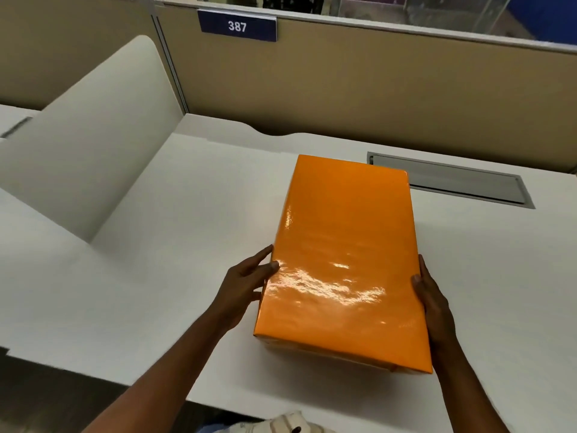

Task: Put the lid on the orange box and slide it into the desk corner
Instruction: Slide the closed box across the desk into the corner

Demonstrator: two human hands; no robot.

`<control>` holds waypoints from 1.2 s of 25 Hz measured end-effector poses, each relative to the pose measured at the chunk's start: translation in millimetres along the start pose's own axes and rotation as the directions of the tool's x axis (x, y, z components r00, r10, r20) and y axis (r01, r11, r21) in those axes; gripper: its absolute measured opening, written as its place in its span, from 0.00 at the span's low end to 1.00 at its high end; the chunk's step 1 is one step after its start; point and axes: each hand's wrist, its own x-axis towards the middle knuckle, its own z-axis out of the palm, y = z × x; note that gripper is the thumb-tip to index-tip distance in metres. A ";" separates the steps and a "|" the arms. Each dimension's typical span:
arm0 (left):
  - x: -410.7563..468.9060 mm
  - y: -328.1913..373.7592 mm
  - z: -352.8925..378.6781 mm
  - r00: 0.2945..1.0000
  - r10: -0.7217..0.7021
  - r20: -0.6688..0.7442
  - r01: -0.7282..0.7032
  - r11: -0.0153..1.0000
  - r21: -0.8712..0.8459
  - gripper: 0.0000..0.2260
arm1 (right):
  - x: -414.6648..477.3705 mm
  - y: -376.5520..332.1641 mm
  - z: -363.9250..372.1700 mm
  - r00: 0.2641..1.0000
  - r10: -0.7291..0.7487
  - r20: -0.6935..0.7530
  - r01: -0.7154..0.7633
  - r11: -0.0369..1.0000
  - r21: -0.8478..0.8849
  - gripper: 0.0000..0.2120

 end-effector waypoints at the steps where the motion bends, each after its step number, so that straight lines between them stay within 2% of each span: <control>1: 7.0 7.8 -12.5 1.000 0.014 -0.008 -0.014 1.000 0.002 0.24 | 4.4 -4.1 15.6 1.000 -0.010 -0.016 0.010 1.000 -0.007 0.30; 8: 69.0 83.8 -127.7 0.993 0.094 -0.070 -0.094 0.996 -0.007 0.19 | 57.5 -40.3 156.1 0.997 -0.070 -0.044 0.070 0.998 0.007 0.34; 12: 111.9 121.7 -189.6 0.991 0.104 -0.084 -0.101 0.994 0.047 0.20 | 97.9 -52.7 229.5 0.993 -0.110 -0.042 0.111 0.994 0.005 0.24; 19: 172.4 174.0 -276.8 0.975 0.160 -0.153 -0.148 0.985 0.089 0.20 | 170.1 -74.4 340.7 0.987 -0.160 -0.026 0.160 0.987 0.013 0.22; 24: 201.7 187.5 -321.2 0.925 0.213 -0.315 -0.178 0.975 0.136 0.16 | 209.1 -76.4 396.6 0.992 -0.128 -0.019 0.128 0.992 0.018 0.24; 30: 220.0 184.1 -357.9 0.884 0.247 -0.398 -0.203 0.968 0.149 0.16 | 240.9 -74.4 439.2 0.993 -0.115 0.040 0.116 0.993 -0.024 0.24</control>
